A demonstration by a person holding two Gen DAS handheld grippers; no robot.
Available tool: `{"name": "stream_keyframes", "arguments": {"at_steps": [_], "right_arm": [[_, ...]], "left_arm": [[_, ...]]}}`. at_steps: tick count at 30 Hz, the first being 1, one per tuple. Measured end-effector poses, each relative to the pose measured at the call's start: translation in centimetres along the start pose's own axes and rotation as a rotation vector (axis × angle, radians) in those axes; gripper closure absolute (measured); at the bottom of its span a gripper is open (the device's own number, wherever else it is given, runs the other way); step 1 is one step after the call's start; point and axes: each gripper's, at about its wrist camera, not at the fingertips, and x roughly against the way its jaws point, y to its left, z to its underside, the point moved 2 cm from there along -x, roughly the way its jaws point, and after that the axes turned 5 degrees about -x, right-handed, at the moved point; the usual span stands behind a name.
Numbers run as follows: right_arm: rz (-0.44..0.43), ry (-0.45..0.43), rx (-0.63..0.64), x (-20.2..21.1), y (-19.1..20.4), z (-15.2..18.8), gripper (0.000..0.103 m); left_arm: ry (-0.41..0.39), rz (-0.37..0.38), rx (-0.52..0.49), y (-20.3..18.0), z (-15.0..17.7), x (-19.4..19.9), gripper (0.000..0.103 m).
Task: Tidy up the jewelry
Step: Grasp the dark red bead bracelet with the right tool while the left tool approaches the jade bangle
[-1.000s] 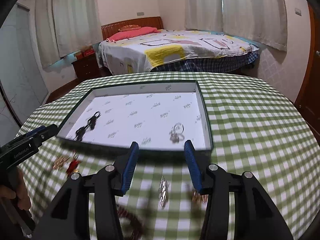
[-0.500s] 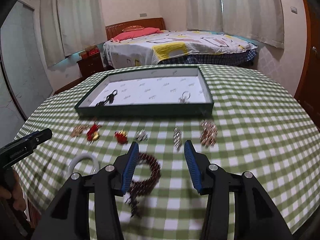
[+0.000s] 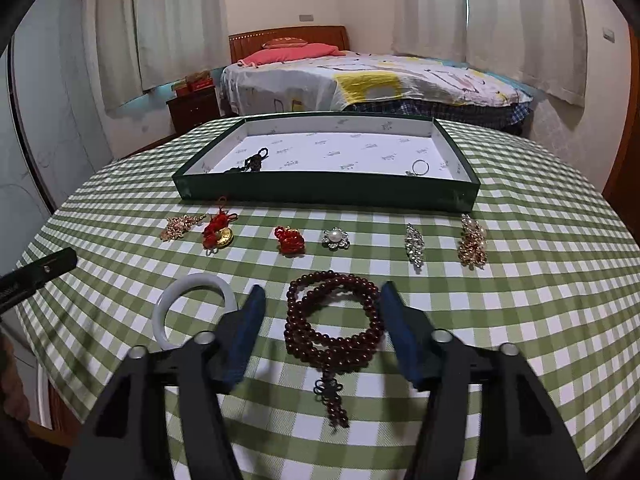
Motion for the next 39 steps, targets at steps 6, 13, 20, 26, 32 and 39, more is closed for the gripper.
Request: {"name": "stream_keyframes", "arguments": {"at_steps": [6,13,20,26,32,39], "right_arm": [[0.034,0.032,0.009,-1.4,0.2,0.2,0.043],[0.048,0.081,0.002,-2.1,0.0,0.1,0.032],[0.034,0.118,-0.066,-2.4,-1.5,0.0,0.032],[0.038,0.131,-0.055,-2.6,-1.5,-0.3,0.032],[0.057,0.118,-0.013,-2.3,-1.6,-0.1,0.063],[0.047,0.096,-0.025,-1.4,-3.4,0.2,0.086]], "left_arm": [[0.013,0.000,0.021,0.8,0.3,-0.4,0.046],[0.028,0.017,0.005,0.1,0.6,-0.8,0.046],[0.045,0.040,-0.019,-1.1,0.8,-1.2,0.046],[0.054,0.054,-0.033,-1.8,0.8,-1.5,0.046],[0.062,0.067,-0.052,-2.8,1.0,-1.7,0.046],[0.070,0.101,-0.087,-4.7,1.2,-1.8,0.046]]}}
